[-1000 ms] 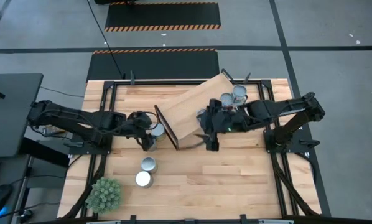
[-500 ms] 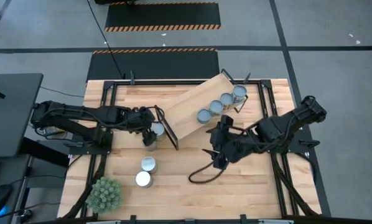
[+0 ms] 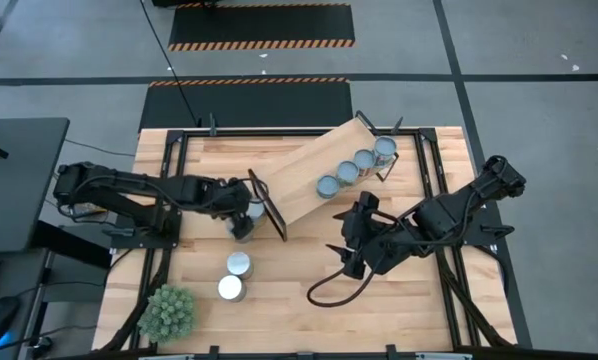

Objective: Pick and place cans onto a shelf
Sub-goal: Put the canned peaches on the shelf

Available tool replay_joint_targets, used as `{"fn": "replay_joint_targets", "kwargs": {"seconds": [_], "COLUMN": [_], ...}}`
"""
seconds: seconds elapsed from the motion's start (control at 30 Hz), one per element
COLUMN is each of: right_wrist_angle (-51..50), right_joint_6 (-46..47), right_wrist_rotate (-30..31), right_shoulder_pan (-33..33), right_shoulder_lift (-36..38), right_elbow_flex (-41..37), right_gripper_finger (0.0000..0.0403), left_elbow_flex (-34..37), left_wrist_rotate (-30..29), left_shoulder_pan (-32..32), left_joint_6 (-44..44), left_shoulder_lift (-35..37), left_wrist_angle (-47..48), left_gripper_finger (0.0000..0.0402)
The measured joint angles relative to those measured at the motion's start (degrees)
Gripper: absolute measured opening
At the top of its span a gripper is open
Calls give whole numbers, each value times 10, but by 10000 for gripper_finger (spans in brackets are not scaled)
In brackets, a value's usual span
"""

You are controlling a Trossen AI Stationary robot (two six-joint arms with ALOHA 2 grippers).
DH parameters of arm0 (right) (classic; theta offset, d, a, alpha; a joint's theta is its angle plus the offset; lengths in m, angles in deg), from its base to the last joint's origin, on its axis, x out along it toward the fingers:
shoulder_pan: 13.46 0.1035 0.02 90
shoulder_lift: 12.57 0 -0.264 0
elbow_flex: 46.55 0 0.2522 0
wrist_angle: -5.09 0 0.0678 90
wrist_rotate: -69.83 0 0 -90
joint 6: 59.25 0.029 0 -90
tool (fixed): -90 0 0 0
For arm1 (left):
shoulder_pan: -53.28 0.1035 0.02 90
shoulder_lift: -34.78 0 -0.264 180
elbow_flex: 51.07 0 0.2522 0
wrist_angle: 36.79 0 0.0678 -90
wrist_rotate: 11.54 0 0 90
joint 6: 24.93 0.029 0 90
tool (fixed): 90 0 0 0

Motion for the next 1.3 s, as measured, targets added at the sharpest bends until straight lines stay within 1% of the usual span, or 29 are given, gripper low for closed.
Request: {"fn": "replay_joint_targets", "kwargs": {"seconds": [0.17, 0.47, 0.63, 0.8, 0.93, 1.3], "right_wrist_angle": [11, 13, 13, 13, 13, 13], "right_joint_6": [1, -1, 5, 6, 6, 6], "right_wrist_rotate": [0, 4, 3, 3, 3, 3], "right_shoulder_pan": [0, -1, -1, -1, -1, -1], "right_shoulder_lift": [0, 0, 0, 0, 0, 0], "right_elbow_flex": [0, 0, 0, 0, 0, 0], "right_gripper_finger": [322, 310, 310, 309, 309, 309], "left_elbow_flex": [0, 0, -1, -1, -1, -11], "left_wrist_rotate": [-3, -11, -11, -15, -16, 37], "left_shoulder_pan": [-9, -9, -9, -19, -21, -20], "left_joint_6": [-33, -115, -134, -137, -146, -161], "left_shoulder_lift": [0, -18, -39, -41, -39, -41], "left_wrist_angle": [28, 37, 31, 17, 30, 50], "left_gripper_finger": [394, 394, 394, 394, 394, 394]}}
